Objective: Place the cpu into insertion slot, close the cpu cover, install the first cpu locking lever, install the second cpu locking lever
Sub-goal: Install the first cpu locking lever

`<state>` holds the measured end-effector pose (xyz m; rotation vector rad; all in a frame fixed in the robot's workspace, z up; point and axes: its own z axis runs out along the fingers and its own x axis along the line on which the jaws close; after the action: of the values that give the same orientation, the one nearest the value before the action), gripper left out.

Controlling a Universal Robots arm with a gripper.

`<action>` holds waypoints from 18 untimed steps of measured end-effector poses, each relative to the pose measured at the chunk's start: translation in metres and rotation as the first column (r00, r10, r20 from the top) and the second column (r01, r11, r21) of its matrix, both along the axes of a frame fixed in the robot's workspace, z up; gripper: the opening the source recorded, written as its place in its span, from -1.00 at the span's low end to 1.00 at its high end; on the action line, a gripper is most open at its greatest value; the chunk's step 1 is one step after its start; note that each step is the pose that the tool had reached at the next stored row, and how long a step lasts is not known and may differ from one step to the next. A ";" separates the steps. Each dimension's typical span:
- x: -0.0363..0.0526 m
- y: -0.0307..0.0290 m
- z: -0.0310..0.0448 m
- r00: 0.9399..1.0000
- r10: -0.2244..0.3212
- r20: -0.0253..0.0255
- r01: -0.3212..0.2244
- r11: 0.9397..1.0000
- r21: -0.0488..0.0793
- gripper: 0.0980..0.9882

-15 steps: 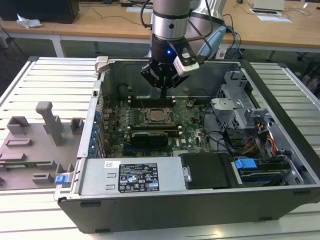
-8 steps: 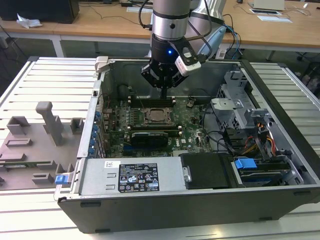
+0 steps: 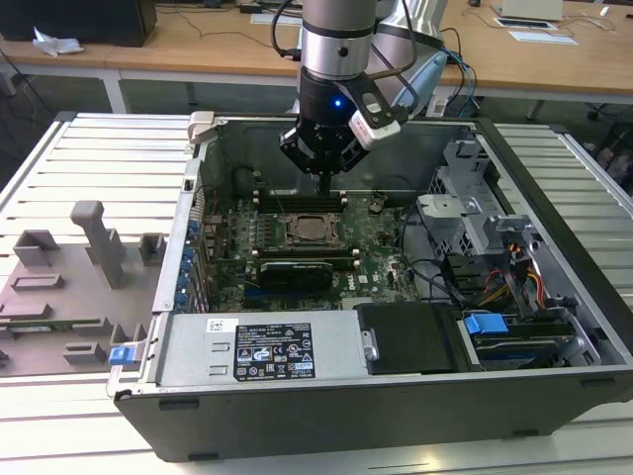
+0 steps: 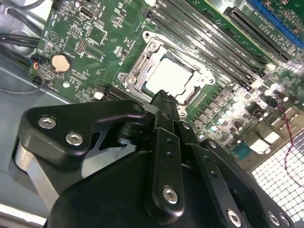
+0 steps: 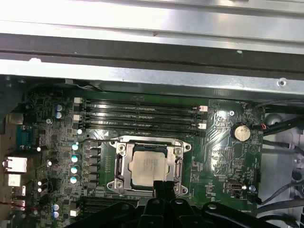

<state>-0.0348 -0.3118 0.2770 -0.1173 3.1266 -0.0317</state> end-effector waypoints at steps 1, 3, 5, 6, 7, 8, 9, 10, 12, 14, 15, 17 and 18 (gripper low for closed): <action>0.0000 0.0000 0.0000 1.000 0.007 0.000 -0.007 1.000 0.000 -0.98; 0.0000 0.0000 0.0000 1.000 0.016 0.000 -0.016 1.000 0.000 -0.98; 0.0000 0.0000 0.0000 0.999 0.032 0.000 -0.032 0.999 0.000 -0.98; 0.0000 0.0000 0.0000 0.999 0.042 0.000 -0.042 0.999 0.000 -0.98; 0.0000 0.0000 0.0000 0.999 0.048 0.000 -0.048 0.999 0.000 -0.98; 0.0000 0.0000 0.0000 0.998 0.055 0.000 -0.055 0.998 0.000 -0.98; 0.0000 0.0000 0.0000 0.998 0.065 0.000 -0.065 0.998 0.000 -0.98; 0.0000 0.0000 0.0000 0.998 0.066 0.000 -0.066 0.998 0.000 -0.98; 0.0000 0.0000 0.0000 0.998 0.067 0.000 -0.067 0.998 0.000 -0.98; 0.0000 0.0000 0.0000 0.998 0.067 0.000 -0.067 0.998 0.000 -0.98; -0.0017 0.0000 0.0000 0.998 0.067 0.000 -0.067 0.998 0.000 -0.98; -0.0073 0.0000 0.0000 0.998 0.067 0.000 -0.067 0.998 0.000 -0.98; -0.0111 0.0000 0.0000 0.998 0.067 0.000 -0.067 0.998 0.000 -0.98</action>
<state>-0.0459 -0.3118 0.2770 -0.2223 3.1202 -0.0309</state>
